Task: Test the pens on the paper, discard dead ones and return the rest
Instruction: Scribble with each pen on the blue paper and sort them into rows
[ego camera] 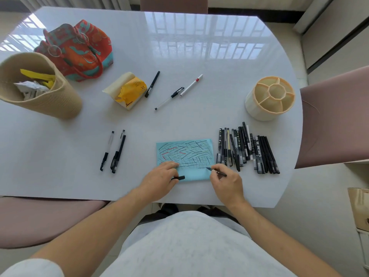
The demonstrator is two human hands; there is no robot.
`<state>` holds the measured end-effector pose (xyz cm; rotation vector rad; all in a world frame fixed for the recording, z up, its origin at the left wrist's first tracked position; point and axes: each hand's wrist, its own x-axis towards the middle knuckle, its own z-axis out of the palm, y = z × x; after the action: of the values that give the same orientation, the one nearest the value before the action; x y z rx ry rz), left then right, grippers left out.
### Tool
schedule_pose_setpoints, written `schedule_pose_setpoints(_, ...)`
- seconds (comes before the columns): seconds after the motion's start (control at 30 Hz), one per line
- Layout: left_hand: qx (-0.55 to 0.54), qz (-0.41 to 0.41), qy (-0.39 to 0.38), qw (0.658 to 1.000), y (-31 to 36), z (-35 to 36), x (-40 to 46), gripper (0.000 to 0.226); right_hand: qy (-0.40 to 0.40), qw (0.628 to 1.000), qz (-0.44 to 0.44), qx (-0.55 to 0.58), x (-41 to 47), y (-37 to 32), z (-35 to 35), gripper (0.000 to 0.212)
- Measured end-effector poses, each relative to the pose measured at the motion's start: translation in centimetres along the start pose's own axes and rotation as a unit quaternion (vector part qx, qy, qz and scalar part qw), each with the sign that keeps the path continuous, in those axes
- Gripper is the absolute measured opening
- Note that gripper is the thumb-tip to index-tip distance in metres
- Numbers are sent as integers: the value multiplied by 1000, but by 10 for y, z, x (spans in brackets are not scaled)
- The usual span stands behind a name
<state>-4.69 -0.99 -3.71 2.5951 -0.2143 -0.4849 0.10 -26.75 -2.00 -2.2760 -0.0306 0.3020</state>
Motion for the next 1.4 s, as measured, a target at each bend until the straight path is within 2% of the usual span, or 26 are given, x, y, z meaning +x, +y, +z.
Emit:
schedule_pose_setpoints(0.13,-18,-18,9,1000,2,-2,2,16,11,992,52,118,3,-5,-13,18)
schedule_pose_setpoints(0.3,-41,-26,38,998,9,-7,6,17,-41,968,68,236,0,-29,-13,10)
schedule_pose_setpoints(0.47,-50,-22,40,998,18,-13,9,15,-81,948,83,295,1,-38,-9,8)
schedule_pose_setpoints(0.73,-66,-15,38,997,37,-28,12,12,-128,925,130,333,4,-39,-3,8)
schedule_pose_setpoints(0.87,-74,-5,34,997,53,-32,17,13,-111,913,151,361,4,-44,2,10)
schedule_pose_setpoints(1.03,-85,-13,43,995,60,-36,19,15,-96,920,153,349,11,-47,2,11)
schedule_pose_setpoints(1.3,-183,-37,8,982,64,-34,13,12,-125,927,149,322,9,-45,-1,14)
schedule_pose_setpoints(1.4,-231,-50,-19,971,61,-35,15,14,-164,931,135,298,16,-45,-7,17)
